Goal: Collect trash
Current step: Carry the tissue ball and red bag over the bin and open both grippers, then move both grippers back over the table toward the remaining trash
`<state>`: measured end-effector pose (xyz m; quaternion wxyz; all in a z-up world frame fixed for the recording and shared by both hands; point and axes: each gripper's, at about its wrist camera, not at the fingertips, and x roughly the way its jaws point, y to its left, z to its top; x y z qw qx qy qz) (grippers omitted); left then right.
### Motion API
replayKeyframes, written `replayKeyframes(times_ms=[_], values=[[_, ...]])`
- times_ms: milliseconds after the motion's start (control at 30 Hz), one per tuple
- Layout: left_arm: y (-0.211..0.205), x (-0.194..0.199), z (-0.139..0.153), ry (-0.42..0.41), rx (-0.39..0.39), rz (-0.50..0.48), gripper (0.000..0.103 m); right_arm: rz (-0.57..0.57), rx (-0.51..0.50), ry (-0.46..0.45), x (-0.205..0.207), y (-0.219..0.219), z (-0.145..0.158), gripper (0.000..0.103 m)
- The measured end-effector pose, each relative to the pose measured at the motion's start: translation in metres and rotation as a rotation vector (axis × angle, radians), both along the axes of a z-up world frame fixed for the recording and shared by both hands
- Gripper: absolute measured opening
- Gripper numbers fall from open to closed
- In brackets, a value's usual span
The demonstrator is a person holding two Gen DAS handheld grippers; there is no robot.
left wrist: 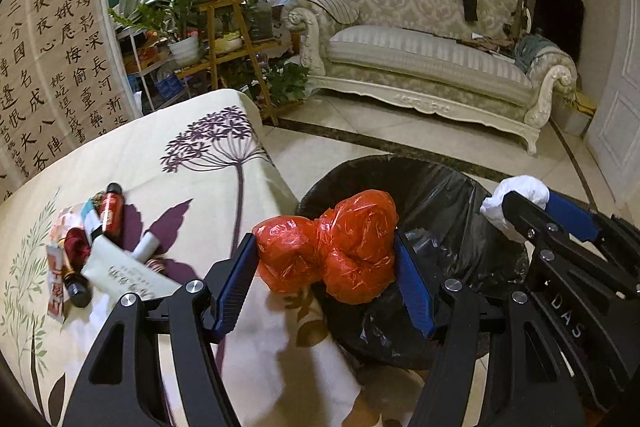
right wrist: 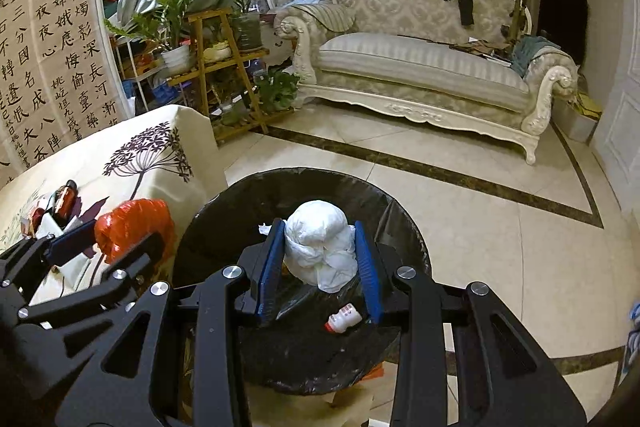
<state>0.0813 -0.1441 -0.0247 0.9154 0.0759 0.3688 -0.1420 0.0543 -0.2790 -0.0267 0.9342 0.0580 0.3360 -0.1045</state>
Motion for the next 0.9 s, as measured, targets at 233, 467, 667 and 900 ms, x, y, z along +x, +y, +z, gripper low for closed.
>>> replayKeyframes(times_ms=[233, 467, 667, 900], values=[[-0.005, 0.010, -0.003, 0.020, 0.011, 0.007, 0.067, -0.012, 0.016, 0.018, 0.009, -0.009, -0.009, 0.036], [-0.003, 0.014, -0.003, 0.037, -0.003, 0.019, 0.077, -0.034, 0.014, 0.010, 0.008, -0.011, -0.008, 0.048], [-0.002, 0.013, 0.000, 0.025, -0.001, 0.021, 0.079, -0.051, 0.009, -0.001, 0.004, -0.014, -0.004, 0.048], [0.007, 0.009, 0.006, 0.017, -0.010, 0.044, 0.079, -0.052, 0.003, -0.005, 0.000, -0.015, -0.001, 0.049]])
